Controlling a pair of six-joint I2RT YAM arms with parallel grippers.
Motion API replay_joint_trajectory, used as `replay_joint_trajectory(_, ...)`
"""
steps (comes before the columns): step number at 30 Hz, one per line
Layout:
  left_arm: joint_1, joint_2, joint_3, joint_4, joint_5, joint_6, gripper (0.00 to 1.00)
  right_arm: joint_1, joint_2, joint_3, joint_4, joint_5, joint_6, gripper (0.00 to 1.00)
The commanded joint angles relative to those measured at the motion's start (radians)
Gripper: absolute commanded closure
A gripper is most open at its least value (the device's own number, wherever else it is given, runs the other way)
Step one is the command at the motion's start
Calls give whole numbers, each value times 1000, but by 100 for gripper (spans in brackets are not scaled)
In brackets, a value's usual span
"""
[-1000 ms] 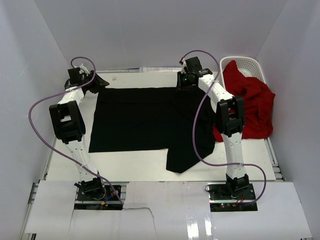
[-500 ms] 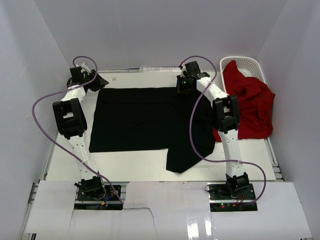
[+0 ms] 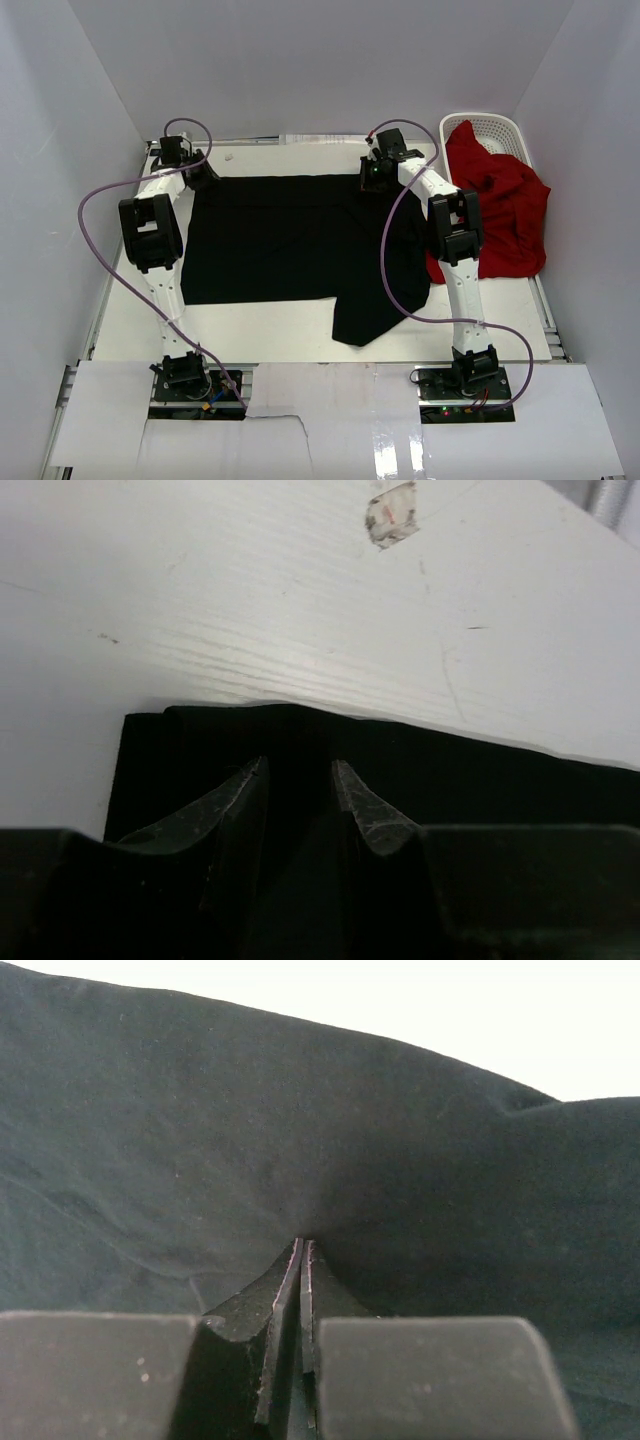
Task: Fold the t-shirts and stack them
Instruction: Fold the flattened tshirt in 1/3 of the way
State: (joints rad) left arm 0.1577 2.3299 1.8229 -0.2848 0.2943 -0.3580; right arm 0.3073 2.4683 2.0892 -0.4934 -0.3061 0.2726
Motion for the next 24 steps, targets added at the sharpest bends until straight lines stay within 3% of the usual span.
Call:
replay_joint_trajectory(1, -3, -23, 27, -33, -122, 47, 58, -8, -12, -14, 21, 7, 10, 92)
replay_joint_trajectory(5, -1, 0, 61, -89, -284, 53, 65, -8, -19, -27, 19, 7, 8, 92)
replay_joint_trajectory(6, -1, 9, 79, -103, -384, 53, 66, -8, -23, -31, 19, 7, 8, 92)
replay_joint_trajectory(10, 0, 29, 141, -125, -514, 45, 66, -8, -25, -53, 18, 15, 2, 92)
replay_joint_trajectory(16, -1, -12, 168, -53, -501, 53, 59, -13, -19, -78, 3, 32, 4, 92)
replay_joint_trajectory(19, -3, -33, 187, -65, -413, 54, 57, -14, -26, -87, 4, 28, 4, 92)
replay_joint_trajectory(24, -4, -145, 40, -106, -307, 22, 48, -13, -23, -78, 4, 13, 7, 92)
